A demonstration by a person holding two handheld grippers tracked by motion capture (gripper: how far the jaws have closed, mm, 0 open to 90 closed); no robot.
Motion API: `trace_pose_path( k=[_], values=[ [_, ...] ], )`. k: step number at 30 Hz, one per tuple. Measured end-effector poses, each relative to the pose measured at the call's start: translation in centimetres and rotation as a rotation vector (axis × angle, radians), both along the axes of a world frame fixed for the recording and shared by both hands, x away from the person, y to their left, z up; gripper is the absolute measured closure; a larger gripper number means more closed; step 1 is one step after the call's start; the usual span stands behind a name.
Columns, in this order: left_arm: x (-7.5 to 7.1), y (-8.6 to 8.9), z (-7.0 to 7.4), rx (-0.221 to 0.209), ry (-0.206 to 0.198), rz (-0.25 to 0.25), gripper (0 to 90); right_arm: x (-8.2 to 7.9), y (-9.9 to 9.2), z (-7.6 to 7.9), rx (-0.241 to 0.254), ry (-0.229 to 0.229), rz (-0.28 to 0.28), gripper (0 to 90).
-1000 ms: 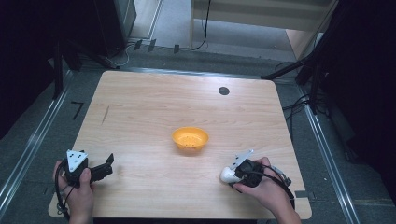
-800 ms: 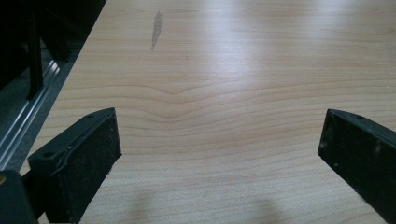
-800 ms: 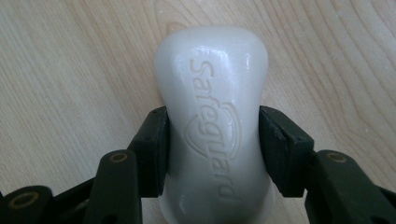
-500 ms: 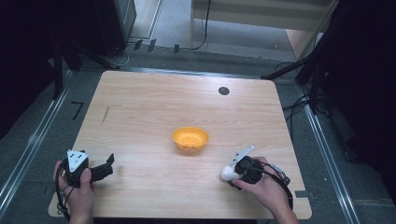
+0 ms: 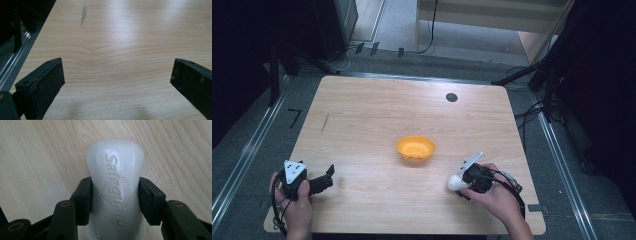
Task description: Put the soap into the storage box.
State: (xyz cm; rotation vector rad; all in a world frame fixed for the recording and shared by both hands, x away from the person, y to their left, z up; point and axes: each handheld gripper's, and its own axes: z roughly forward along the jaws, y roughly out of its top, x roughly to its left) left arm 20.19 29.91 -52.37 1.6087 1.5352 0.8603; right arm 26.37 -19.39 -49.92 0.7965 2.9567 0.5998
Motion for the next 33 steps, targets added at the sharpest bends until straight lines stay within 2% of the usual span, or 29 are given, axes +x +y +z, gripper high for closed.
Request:
trace_pose_path(
  k=[3,8,14,17,33],
  values=[
    [0.0,0.0,0.0,0.002,0.0,-0.004,0.0,0.1,0.0,0.5,-0.002,-0.008,0.0,50.8],
    [0.0,0.0,0.0,-0.001,-0.001,-0.006,0.0,0.3,0.0,1.4,0.024,-0.013,0.002,50.8],
    [0.0,0.0,0.0,-0.004,0.002,-0.002,0.0,0.8,-0.1,2.0,0.02,-0.022,0.011,50.8],
    [0.0,0.0,0.0,-0.006,0.002,-0.002,0.0,1.1,-0.1,2.3,0.041,-0.025,0.008,50.8],
    [0.1,0.1,0.0,-0.012,0.007,-0.004,0.0,2.6,0.9,3.5,0.015,-0.042,0.064,50.8]
  ],
)
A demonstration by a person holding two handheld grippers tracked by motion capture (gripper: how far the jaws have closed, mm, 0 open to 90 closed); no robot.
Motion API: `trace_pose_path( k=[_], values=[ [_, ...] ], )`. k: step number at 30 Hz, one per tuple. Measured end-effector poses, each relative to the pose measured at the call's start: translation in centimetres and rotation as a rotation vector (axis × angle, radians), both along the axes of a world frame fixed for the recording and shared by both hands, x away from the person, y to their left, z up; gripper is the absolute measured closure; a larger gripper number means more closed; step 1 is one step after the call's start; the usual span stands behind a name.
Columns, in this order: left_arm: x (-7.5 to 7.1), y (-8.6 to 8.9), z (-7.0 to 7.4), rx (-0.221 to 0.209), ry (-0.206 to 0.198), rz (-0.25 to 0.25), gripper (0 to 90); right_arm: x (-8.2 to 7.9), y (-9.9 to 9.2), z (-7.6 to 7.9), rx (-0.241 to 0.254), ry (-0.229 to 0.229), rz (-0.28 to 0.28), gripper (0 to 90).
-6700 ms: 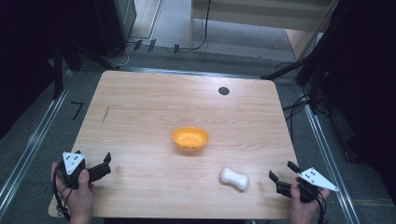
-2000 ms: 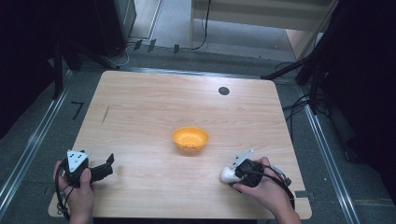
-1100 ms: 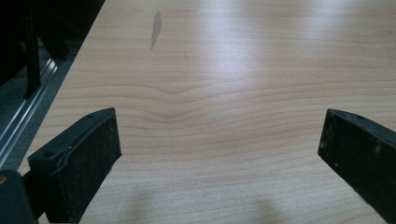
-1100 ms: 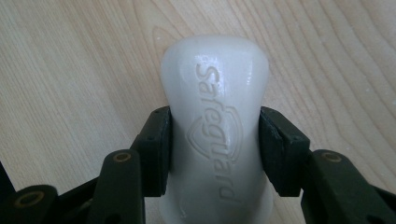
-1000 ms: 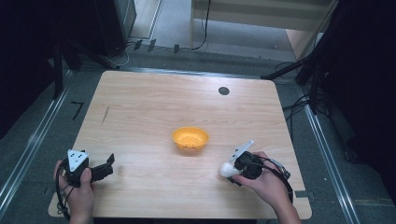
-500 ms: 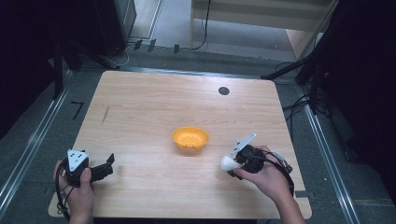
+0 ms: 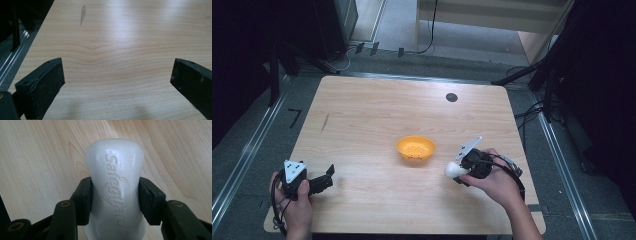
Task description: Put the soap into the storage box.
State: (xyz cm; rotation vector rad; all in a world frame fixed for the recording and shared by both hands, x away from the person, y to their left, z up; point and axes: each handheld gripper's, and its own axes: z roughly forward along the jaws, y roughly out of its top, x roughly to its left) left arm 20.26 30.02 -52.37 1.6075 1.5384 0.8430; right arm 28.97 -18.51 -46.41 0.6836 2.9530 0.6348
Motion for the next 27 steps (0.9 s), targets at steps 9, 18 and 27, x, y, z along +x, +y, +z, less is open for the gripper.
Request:
trace_pose_path(
  k=[9,18,27],
  values=[
    [0.0,0.0,0.0,-0.004,-0.002,0.001,0.0,0.9,0.4,0.8,-0.01,-0.005,0.03,50.8],
    [0.0,0.0,0.0,-0.001,-0.001,0.0,0.0,1.9,0.4,1.2,-0.005,-0.007,0.048,50.8],
    [0.0,0.0,0.0,-0.001,0.0,-0.001,0.0,2.8,0.2,1.3,0.007,0.008,0.046,50.8]
  ],
)
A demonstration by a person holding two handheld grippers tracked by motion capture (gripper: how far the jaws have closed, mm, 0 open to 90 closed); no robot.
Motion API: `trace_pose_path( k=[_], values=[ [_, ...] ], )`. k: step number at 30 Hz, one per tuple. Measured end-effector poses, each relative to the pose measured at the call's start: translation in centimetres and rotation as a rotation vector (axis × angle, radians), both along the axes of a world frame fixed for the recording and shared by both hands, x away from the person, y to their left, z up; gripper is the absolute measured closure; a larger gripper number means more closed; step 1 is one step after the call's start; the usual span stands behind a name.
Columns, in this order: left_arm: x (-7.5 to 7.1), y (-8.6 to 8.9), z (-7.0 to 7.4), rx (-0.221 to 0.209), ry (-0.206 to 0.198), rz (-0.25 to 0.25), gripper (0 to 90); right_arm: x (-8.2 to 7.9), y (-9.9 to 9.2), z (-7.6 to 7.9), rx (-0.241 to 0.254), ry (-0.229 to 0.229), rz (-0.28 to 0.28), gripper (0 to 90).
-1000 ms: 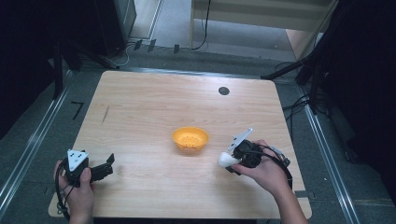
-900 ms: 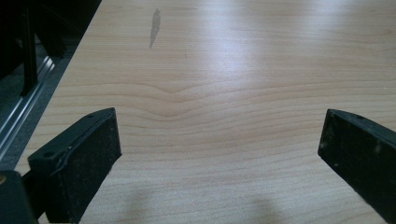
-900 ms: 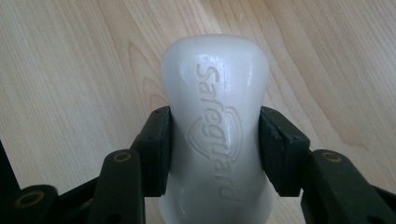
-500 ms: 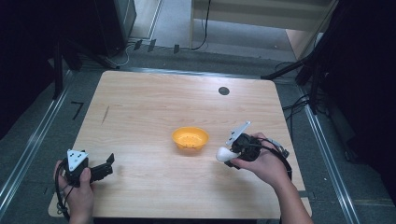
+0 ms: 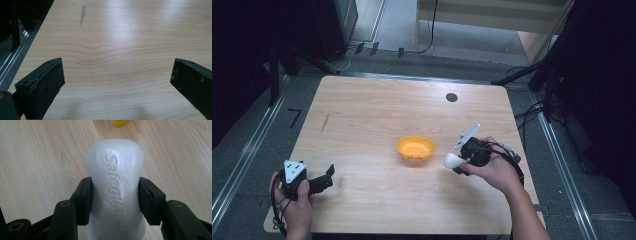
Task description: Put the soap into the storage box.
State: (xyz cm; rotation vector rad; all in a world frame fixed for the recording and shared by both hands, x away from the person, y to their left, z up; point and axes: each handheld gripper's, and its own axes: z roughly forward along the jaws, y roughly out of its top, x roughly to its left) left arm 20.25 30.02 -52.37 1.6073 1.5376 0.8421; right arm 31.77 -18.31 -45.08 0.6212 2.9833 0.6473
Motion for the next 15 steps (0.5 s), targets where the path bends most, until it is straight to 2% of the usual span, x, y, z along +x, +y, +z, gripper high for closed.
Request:
trace_pose_path(
  k=[15],
  values=[
    [0.0,0.0,0.0,-0.005,0.0,0.001,0.0,1.4,-0.1,0.6,0.002,-0.013,0.002,50.8]
  ],
)
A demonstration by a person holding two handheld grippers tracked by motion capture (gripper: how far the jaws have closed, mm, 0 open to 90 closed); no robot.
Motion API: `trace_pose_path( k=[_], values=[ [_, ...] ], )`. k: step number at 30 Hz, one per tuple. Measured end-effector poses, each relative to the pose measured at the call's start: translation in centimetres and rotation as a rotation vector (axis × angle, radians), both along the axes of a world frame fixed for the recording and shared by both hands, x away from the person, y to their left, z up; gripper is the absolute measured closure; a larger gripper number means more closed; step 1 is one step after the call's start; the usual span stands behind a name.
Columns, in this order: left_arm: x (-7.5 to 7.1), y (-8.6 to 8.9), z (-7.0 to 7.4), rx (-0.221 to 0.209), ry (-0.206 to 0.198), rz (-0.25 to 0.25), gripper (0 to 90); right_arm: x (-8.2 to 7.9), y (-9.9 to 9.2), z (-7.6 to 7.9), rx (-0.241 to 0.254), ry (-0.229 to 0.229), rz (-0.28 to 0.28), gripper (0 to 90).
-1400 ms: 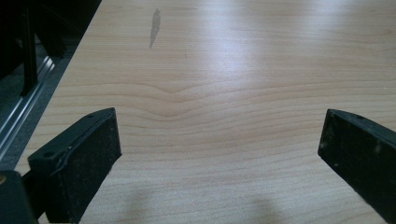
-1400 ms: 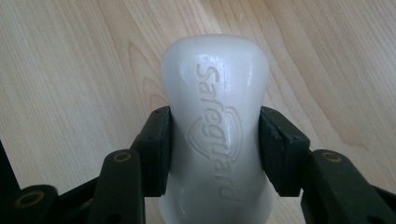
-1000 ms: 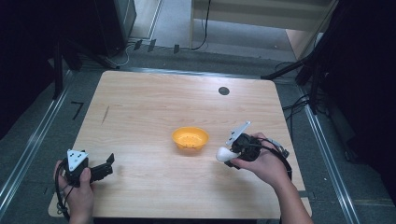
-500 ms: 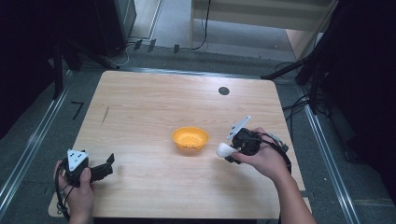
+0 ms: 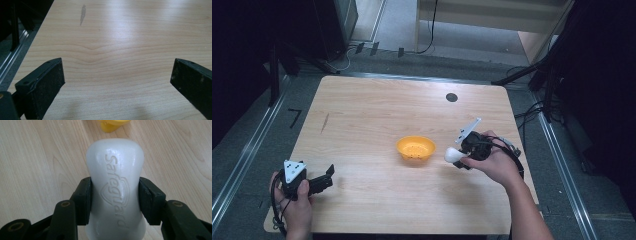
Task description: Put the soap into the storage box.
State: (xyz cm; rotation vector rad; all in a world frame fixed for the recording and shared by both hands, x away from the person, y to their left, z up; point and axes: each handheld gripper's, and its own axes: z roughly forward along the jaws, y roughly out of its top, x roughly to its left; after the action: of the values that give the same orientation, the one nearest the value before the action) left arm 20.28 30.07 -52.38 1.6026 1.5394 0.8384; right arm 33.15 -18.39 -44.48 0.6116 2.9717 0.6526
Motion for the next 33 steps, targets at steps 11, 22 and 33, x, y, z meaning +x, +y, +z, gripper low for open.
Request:
trace_pose_path(
  k=[11,22,33],
  values=[
    [0.0,0.0,0.0,-0.003,0.0,0.001,0.0,1.2,0.9,0.6,0.006,-0.019,0.05,50.8],
    [0.0,0.0,0.0,0.001,0.006,-0.001,0.0,1.9,1.9,0.5,-0.002,-0.021,0.06,50.8],
    [0.0,0.0,0.0,-0.001,-0.004,-0.003,0.0,2.5,3.0,0.6,0.009,-0.032,0.082,50.8]
  ],
)
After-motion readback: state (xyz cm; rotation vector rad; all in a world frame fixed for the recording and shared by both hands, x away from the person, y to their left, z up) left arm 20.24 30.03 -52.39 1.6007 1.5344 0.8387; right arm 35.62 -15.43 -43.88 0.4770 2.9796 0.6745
